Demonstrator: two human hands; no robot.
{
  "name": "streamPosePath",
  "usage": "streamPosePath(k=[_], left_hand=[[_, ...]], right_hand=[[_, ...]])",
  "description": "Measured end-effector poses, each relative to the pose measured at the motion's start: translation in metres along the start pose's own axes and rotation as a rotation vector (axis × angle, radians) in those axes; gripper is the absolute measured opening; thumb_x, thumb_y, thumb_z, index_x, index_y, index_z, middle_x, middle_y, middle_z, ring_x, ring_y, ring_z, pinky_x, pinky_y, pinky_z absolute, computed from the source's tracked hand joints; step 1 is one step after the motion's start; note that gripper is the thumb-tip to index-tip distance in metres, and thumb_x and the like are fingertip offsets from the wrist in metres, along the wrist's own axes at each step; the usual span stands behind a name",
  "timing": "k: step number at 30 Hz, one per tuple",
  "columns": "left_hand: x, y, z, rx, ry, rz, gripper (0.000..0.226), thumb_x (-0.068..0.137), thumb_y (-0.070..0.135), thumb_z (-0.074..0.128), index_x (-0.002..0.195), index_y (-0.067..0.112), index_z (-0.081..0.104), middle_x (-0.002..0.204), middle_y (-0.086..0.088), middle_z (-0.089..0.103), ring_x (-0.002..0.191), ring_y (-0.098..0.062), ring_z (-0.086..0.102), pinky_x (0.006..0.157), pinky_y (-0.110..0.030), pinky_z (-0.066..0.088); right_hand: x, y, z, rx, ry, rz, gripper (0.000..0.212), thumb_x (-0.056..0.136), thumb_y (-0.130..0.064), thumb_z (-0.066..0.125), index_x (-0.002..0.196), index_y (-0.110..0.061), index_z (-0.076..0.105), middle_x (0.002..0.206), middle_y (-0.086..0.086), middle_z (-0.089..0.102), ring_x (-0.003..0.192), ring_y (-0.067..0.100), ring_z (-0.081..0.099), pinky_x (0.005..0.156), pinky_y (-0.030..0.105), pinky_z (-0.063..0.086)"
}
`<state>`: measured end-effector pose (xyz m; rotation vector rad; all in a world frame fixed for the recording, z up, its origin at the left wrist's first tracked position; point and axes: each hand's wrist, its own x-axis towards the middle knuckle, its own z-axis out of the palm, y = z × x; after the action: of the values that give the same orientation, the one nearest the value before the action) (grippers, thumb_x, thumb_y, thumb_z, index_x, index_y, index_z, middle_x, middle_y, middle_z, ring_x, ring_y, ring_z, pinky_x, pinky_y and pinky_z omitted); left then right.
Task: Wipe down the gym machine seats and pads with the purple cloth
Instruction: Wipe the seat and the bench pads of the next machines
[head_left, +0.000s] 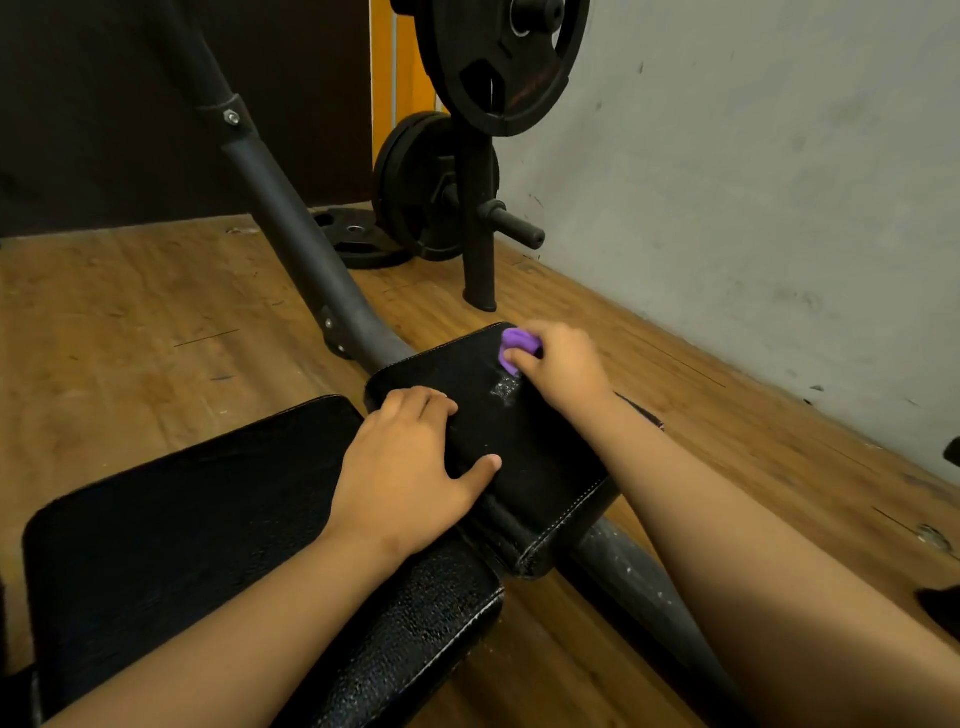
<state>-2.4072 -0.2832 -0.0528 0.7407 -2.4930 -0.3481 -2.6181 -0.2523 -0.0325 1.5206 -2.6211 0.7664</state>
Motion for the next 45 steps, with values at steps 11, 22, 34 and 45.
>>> streamPosePath(k=[11,22,34,45], left_hand=[[-0.002,0.001,-0.001,-0.025,0.005,-0.032,0.066,0.081,0.065,0.054,0.132,0.023,0.049,0.135,0.011,0.047,0.128,-0.006,0.037,0.1,-0.022,0.034],[-0.002,0.001,-0.001,-0.046,0.02,-0.008,0.068,0.082,0.067,0.051,0.135,0.025,0.046,0.137,0.013,0.044,0.129,-0.004,0.035,0.101,-0.02,0.03],[-0.001,0.001,0.001,-0.042,0.026,-0.012,0.065,0.082,0.065,0.052,0.133,0.026,0.047,0.135,0.012,0.045,0.128,-0.004,0.035,0.101,-0.02,0.031],[-0.001,0.0,0.001,-0.06,0.058,-0.001,0.068,0.082,0.066,0.051,0.135,0.025,0.046,0.138,0.013,0.042,0.131,-0.004,0.033,0.103,-0.019,0.028]], right_hand=[[-0.04,0.013,-0.024,0.047,-0.096,-0.205,0.008,0.09,-0.023,0.064,0.093,-0.016,0.067,0.086,-0.006,0.062,0.077,0.002,0.053,0.072,0.02,0.042],[0.047,0.011,-0.001,0.035,0.016,0.175,0.02,0.093,-0.028,0.059,0.107,-0.013,0.064,0.103,0.003,0.065,0.092,0.013,0.056,0.083,0.028,0.045],[-0.038,-0.017,-0.004,0.13,-0.162,-0.409,0.013,0.088,-0.025,0.067,0.099,-0.02,0.069,0.091,-0.008,0.062,0.085,0.003,0.053,0.075,0.013,0.037],[0.04,-0.005,0.006,-0.001,-0.029,0.01,0.007,0.093,-0.023,0.059,0.087,-0.02,0.058,0.08,-0.007,0.056,0.08,0.009,0.054,0.075,0.026,0.042]])
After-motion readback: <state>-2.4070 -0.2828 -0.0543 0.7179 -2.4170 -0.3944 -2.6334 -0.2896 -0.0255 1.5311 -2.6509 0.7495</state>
